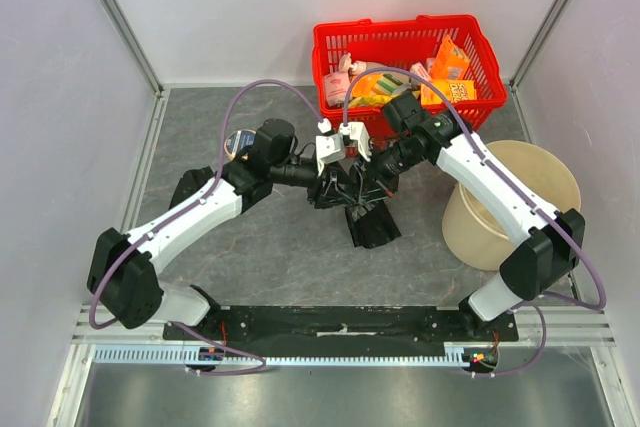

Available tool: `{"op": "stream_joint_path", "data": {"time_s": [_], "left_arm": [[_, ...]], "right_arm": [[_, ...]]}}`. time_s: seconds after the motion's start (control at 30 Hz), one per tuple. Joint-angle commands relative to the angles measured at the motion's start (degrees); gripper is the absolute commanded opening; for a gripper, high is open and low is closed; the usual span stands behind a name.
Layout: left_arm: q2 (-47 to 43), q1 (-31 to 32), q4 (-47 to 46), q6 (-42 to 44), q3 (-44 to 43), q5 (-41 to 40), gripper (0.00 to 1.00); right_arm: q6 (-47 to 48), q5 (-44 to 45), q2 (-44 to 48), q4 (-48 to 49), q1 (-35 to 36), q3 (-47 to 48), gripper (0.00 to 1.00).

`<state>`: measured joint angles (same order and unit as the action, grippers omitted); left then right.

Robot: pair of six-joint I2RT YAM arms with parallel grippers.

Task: Put the trash bags into the trash bin

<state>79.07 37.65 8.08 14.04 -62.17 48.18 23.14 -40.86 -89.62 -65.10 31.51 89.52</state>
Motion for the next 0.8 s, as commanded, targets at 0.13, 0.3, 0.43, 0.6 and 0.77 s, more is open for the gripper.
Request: {"op": "stream_joint_path", "data": {"time_s": [0.13,0.3,0.43,0.6,0.77], "left_arm": [[1.88,0.58,-5.44,1.34,-0.23,-2.57,0.59],[2.06,0.5,-6.14,2.39,0.56,-2.83,0.59],[2.41,0.67,-6.14,3.53,0.65,-2.83,0.59],[3.02,0.67,-6.32,3.8,0.91,-1.43,0.51],[3.99,0.67,-6.32,3.01,0.65,0.85,0.32]], "right_arm": [[0.51,-3.79,-0.29,-0.73,-0.48,1.63,0.0],[1.21,-4.58,-0.02,-1.26,-0.48,1.63,0.0],[2.17,-5.98,-0.02,-2.31,-0.48,1.54,0.0],[3.23,-6.69,0.41,-3.45,-0.48,1.63,0.0],[3.41,-6.69,0.94,-3.45,-0.48,1.63,0.0]]}}
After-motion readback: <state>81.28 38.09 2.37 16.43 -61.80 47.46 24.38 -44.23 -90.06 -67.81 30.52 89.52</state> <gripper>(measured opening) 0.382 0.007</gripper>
